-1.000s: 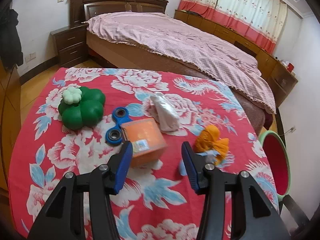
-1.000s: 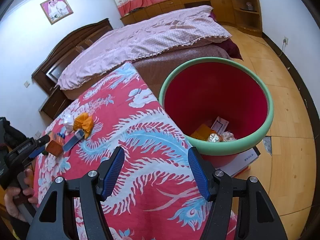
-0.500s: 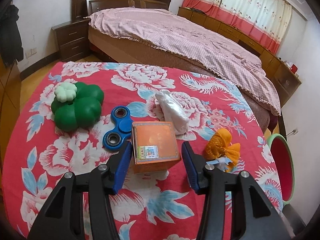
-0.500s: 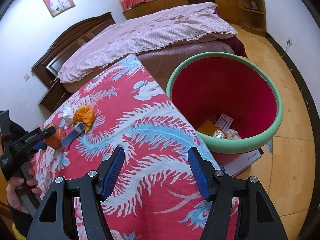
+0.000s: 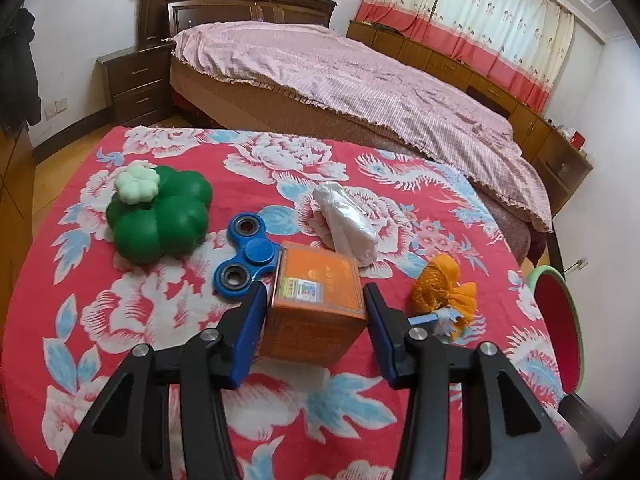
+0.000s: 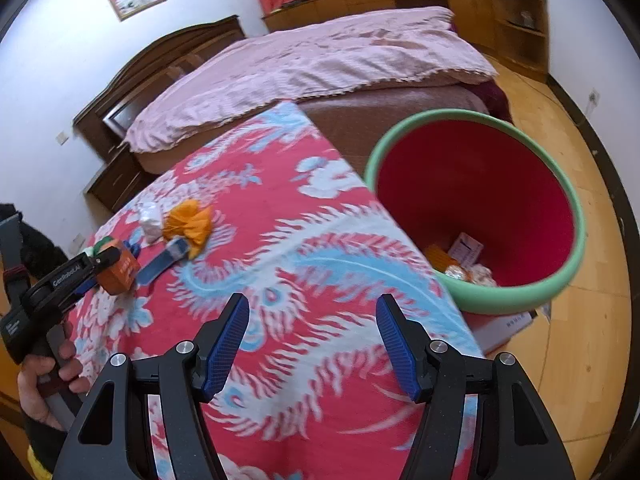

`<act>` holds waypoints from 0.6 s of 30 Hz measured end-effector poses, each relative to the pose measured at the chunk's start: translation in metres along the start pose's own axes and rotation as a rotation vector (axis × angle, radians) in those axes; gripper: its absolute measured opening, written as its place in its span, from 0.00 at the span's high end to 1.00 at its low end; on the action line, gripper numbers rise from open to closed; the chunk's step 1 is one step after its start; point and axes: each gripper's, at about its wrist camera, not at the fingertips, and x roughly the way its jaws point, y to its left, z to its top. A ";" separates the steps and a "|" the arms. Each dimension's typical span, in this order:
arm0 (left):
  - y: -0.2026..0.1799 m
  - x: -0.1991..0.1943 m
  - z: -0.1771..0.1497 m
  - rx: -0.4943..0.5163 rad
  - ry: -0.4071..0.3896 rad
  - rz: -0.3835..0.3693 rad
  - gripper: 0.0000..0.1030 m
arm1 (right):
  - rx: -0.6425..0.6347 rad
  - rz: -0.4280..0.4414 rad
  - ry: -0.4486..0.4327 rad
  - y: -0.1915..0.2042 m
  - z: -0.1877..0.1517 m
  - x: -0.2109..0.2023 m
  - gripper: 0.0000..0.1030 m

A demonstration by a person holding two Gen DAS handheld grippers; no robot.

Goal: Collect trash
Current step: 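Close the right gripper on the blue curved plastic piece while the left holds the box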

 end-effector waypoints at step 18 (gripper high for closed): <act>0.059 -0.048 -0.013 -0.094 -0.045 0.039 0.52 | -0.240 0.157 0.091 0.105 0.008 0.056 0.31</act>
